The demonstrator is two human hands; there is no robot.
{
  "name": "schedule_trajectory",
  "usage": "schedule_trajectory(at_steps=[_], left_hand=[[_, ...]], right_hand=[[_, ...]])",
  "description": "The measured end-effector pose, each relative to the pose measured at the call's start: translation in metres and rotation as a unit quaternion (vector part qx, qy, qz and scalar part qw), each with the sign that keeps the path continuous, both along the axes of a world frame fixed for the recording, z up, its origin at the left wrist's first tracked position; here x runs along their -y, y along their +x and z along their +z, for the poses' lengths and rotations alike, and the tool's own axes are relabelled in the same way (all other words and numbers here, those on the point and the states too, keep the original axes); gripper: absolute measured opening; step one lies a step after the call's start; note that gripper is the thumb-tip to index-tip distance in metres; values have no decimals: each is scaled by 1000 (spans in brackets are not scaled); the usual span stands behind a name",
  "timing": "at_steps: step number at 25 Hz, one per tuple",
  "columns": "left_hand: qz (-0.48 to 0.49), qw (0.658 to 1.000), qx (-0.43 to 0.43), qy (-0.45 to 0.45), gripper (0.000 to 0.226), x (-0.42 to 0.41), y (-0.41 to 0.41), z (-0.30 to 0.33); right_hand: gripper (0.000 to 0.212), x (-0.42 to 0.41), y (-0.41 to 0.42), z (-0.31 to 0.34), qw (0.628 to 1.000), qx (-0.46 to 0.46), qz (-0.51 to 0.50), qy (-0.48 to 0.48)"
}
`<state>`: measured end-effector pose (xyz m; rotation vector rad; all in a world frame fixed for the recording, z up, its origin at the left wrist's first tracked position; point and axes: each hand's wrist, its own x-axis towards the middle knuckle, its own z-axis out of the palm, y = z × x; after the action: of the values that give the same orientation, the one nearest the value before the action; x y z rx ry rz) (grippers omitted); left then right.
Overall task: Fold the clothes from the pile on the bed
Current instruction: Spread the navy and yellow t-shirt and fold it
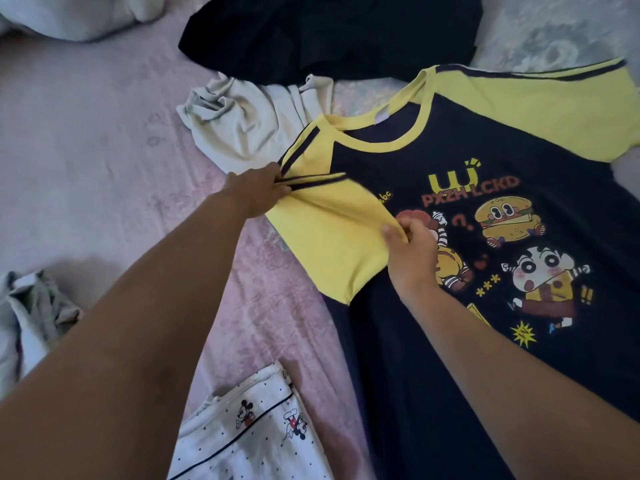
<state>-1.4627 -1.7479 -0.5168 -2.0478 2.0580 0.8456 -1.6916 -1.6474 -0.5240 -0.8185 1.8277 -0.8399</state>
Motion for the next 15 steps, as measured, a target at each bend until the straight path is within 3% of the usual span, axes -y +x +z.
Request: schedule_trajectory(at_steps=[2,4,6,12,15], left_hand=[[35,999,22,-20,21,-6,4,-7],[76,997,-16,-17,26,-8,1,-10],[104,994,-38,2,33,-5,0,-11],[71,991,114,-20,35,-1,-5,-26],[55,978,199,-36,39,-6,-19,-25]], right_hand=[[9,8,4,-6,1000,-1,26,-17],[30,11,8,-19,998,24,15,48],[29,9,7,-27,995,29,-13,94],[19,6,3,-24,998,-44,11,35],[25,7,0,-18,999,-34,20,1]])
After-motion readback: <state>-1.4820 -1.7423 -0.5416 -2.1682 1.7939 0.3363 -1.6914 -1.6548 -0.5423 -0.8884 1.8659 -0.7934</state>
